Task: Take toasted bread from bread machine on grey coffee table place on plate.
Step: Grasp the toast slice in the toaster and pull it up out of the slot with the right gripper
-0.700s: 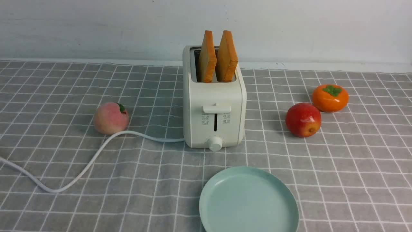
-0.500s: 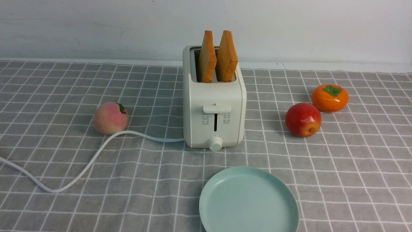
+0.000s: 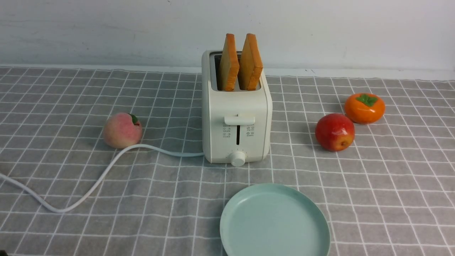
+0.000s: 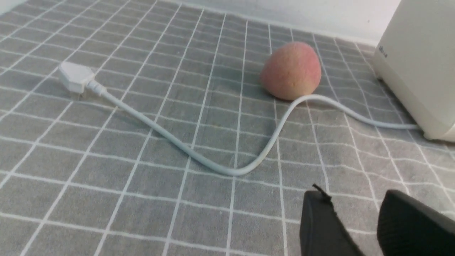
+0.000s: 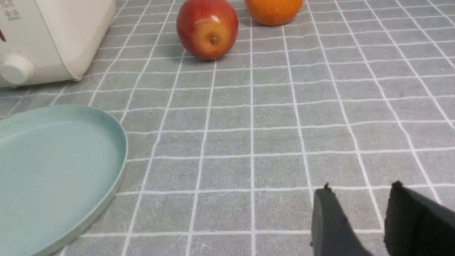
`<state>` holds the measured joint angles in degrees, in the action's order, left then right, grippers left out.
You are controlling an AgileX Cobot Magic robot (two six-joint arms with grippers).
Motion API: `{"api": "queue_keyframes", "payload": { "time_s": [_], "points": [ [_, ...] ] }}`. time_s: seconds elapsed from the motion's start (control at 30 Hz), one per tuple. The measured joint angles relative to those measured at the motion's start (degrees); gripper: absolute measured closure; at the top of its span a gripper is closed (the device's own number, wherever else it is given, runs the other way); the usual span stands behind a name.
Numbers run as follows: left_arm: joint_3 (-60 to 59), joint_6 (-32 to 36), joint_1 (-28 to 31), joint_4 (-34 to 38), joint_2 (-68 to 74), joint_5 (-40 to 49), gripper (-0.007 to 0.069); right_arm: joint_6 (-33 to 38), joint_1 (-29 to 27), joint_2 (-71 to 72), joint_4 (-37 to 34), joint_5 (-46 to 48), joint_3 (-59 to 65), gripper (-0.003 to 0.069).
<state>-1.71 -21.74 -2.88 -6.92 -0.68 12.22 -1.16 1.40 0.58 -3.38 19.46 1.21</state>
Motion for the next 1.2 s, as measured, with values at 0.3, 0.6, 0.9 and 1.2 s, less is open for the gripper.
{"api": "queue_keyframes", "payload": {
  "time_s": [0.3, 0.6, 0.9, 1.2],
  "points": [
    [0.0, -0.1, 0.0, -0.1, 0.0, -11.6, 0.0386, 0.0, 0.0, 0.0, 0.0, -14.3, 0.2, 0.0419],
    [0.0, -0.1, 0.0, -0.2, 0.0, -13.4, 0.0386, 0.0, 0.0, 0.0, -0.1, -19.5, 0.2, 0.0419],
    [0.0, -15.9, 0.0, 3.4, 0.0, -30.7, 0.0386, -10.7, 0.0, 0.0, -3.1, -36.1, 0.2, 0.0419],
    [8.0, -22.6, 0.0, 3.7, 0.2, -34.7, 0.0386, -15.7, 0.0, -3.4, -3.3, -32.9, -12.1, 0.0419]
  ]
}}
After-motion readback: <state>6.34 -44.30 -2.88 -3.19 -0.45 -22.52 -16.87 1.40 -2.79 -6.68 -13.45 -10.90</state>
